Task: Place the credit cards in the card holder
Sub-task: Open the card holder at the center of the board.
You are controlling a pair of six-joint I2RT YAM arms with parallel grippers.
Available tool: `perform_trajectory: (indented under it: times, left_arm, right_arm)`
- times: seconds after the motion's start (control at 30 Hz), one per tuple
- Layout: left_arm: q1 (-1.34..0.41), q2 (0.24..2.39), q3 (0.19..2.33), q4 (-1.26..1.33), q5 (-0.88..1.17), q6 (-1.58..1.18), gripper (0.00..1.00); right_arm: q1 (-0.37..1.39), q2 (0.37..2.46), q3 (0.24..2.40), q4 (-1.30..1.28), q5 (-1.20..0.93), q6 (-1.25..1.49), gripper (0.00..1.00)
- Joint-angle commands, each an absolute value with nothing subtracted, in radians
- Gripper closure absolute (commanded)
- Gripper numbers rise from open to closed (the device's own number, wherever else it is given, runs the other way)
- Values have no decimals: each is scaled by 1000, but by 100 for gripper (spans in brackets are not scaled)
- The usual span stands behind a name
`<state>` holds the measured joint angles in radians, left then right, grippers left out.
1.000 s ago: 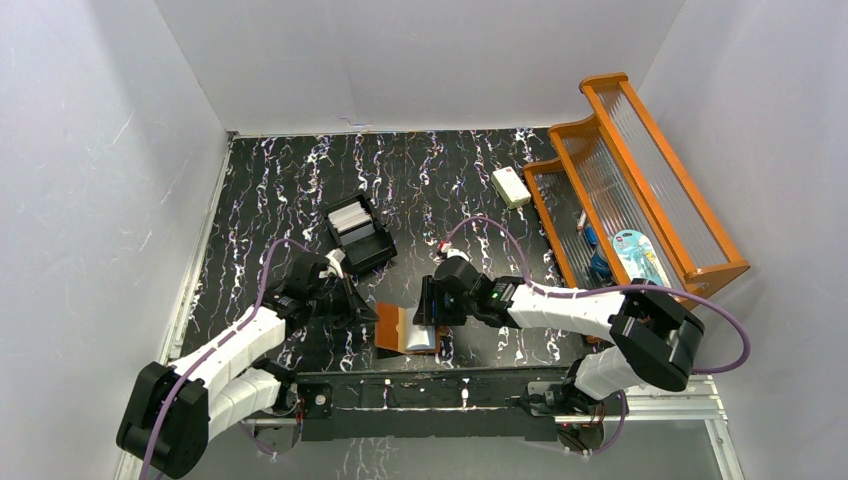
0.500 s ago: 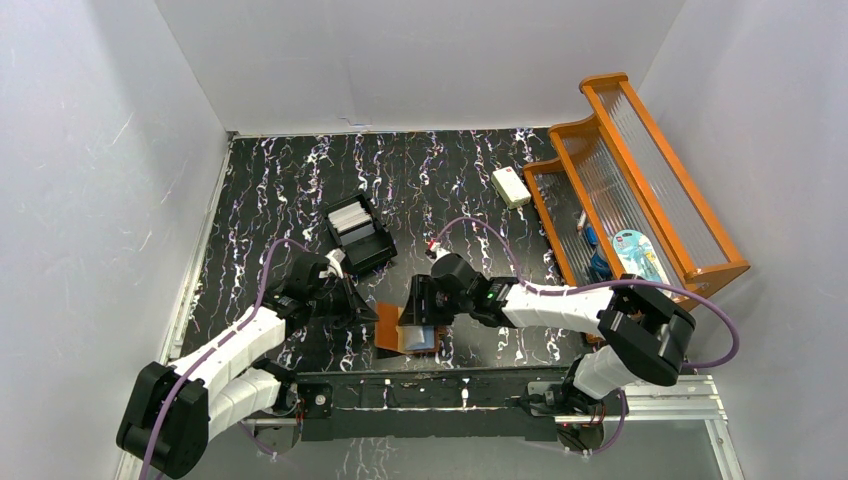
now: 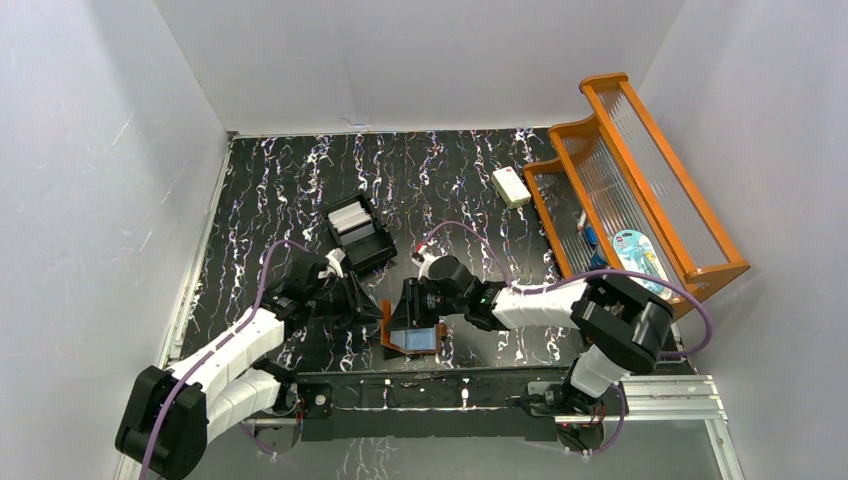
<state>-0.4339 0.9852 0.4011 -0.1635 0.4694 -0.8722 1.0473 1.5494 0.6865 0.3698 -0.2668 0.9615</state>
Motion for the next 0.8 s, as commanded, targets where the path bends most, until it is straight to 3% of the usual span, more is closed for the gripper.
perform_trajectory:
  times: [0.0, 0.27, 0.47, 0.63, 0.77]
  left_arm:
    - [-434, 943, 411, -141, 530, -912, 66]
    - [-434, 954, 408, -133, 521, -904, 55]
    - [-433, 1002, 415, -139, 497, -863, 56]
    - [-434, 1043, 438, -178, 469, -820, 88]
    - [-434, 1042, 444, -193, 455, -807, 99]
  right_arm:
    - [1045, 1604, 673, 505, -314, 976, 63]
    - [1046, 1678, 691, 525, -328, 959, 66]
    - [1046, 1657, 724, 435, -318, 924, 57]
    - [1046, 1557, 755, 257, -247, 866, 54]
    - [1043, 1485, 739, 154, -178, 817, 59]
